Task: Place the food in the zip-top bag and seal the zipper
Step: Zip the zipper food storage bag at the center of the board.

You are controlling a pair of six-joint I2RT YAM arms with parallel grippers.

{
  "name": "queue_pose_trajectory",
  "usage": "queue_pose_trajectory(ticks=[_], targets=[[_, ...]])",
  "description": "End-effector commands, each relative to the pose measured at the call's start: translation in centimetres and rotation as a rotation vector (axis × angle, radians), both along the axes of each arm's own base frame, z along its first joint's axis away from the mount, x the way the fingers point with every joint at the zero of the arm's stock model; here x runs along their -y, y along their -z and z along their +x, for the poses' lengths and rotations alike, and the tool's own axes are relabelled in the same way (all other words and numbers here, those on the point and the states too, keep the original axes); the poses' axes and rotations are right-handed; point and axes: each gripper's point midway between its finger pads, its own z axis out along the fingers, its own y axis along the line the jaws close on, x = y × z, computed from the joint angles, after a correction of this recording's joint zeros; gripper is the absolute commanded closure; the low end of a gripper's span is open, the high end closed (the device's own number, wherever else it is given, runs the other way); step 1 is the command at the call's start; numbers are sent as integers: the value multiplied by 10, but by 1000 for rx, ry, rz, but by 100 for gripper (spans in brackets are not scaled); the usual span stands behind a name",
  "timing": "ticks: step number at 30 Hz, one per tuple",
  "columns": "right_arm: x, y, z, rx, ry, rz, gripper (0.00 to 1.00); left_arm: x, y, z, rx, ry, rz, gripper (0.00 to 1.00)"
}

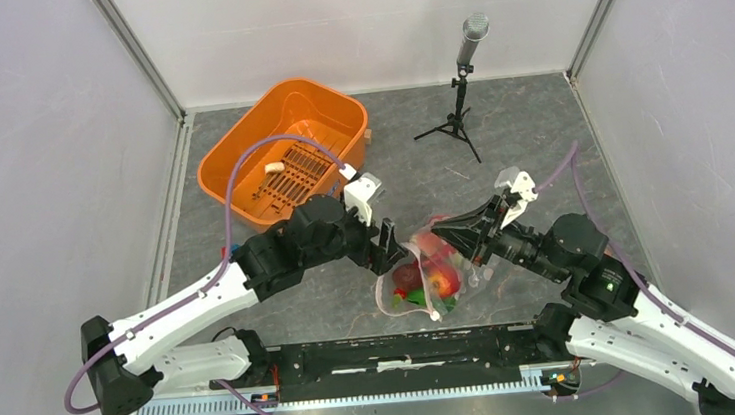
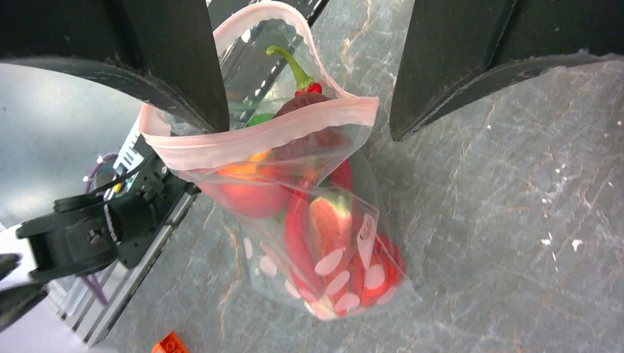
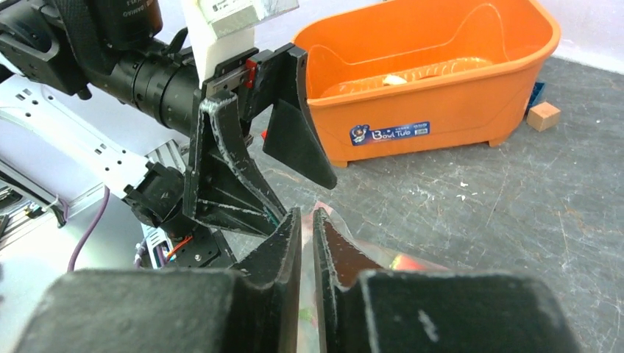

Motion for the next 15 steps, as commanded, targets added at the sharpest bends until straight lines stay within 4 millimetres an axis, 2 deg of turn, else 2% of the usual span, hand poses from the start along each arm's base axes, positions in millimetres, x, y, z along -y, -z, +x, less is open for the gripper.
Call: queue_pose_trajectory(ticks=[1, 2, 4, 6, 12, 15], targets=[[-3, 8, 2, -34, 3, -16, 78, -6, 24, -3, 24, 36, 65, 14], [-6, 15, 1, -57, -12, -27, 69, -5, 27, -4, 14, 39, 66, 15], [-10, 28, -3, -93, -41, -58, 56, -2, 33, -3, 0, 33, 64, 19], [-12, 38, -7, -113, -67, -80, 49, 0, 37, -1, -1, 25, 59, 24], [-3, 73, -8, -162, -41, -188, 42, -2, 42, 7, 31, 3, 80, 44], [1, 86, -6, -177, -18, -231, 42, 0, 39, 9, 50, 13, 90, 66]])
